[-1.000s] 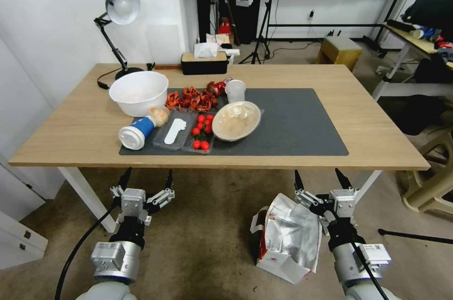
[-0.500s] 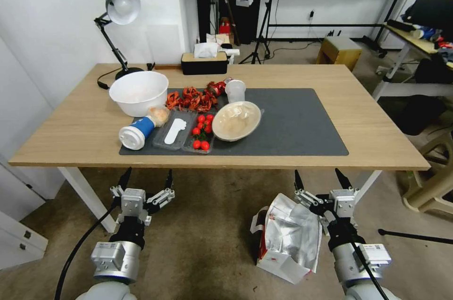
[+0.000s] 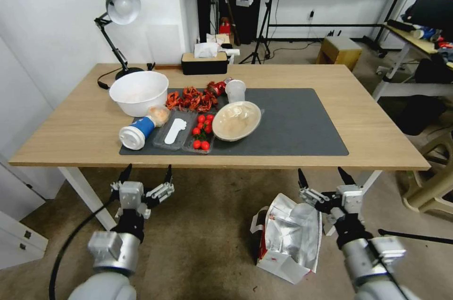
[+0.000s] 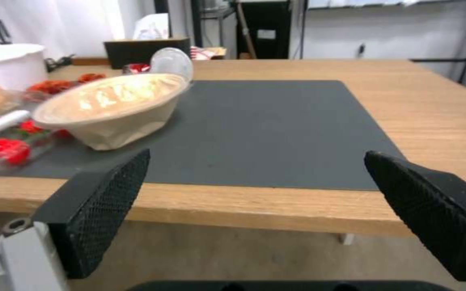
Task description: Pick up the food delivery bag from the floor and place it on the table.
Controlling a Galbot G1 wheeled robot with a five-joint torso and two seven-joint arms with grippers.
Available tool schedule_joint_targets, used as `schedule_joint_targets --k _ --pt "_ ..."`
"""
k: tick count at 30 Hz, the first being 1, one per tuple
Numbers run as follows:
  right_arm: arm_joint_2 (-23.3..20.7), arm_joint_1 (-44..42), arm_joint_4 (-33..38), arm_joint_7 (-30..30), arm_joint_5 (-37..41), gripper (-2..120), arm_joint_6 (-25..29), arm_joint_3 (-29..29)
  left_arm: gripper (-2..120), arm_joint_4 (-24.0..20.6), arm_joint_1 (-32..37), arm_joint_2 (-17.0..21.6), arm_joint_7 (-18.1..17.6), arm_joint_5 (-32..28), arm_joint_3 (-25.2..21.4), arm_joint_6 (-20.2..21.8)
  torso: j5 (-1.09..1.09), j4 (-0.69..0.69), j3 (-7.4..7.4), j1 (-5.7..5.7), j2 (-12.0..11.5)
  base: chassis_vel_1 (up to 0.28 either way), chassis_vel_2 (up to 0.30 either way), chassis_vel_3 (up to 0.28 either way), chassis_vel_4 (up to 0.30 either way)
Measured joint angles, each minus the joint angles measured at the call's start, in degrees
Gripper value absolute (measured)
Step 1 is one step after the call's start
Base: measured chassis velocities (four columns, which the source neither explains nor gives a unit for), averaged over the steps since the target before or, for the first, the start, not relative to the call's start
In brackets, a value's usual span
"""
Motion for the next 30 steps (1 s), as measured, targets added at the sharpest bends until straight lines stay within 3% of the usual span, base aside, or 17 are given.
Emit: schedule_joint_targets --k 2,7,13,15,19,30 --pt "-0.16 0.74 0.04 -0.93 1.85 100 -0.03 0.63 100 -1.05 -2.27 2.27 -1.83 -5.33 0.41 4.52 0.04 0.02 0.00 0.00 0.00 0.000 0.000 0.000 0.000" --pt "-0.15 0.73 0.04 -0.99 1.95 100 0.44 0.71 100 -1.98 -4.37 4.36 -3.53 -10.21 0.81 8.70 0.03 0.01 0.00 0.00 0.00 0.000 0.000 0.000 0.000" --pt "-0.03 0.66 0.04 -0.99 1.67 100 0.77 0.66 100 -2.01 -4.35 4.44 -3.88 -10.67 0.83 8.46 0.03 0.01 0.00 0.00 0.00 0.000 0.000 0.000 0.000" --pt "0.00 0.64 0.06 -0.94 1.52 100 0.93 0.61 100 -1.52 -3.01 4.38 -5.35 -11.61 0.77 3.70 0.04 0.02 0.00 0.00 -0.01 0.000 0.000 0.000 0.000" --pt "0.01 0.65 0.11 -0.81 1.50 100 1.07 0.58 100 -1.33 -1.77 4.16 -6.13 -11.74 0.76 1.51 0.03 0.02 0.00 0.00 0.00 0.000 0.000 0.000 0.000" --pt "0.05 0.66 0.20 -0.63 1.46 100 1.37 0.70 100 -1.34 -1.28 4.17 -6.58 -11.52 0.51 1.44 0.04 0.00 -0.05 -0.06 -0.10 0.000 0.000 0.000 0.000"
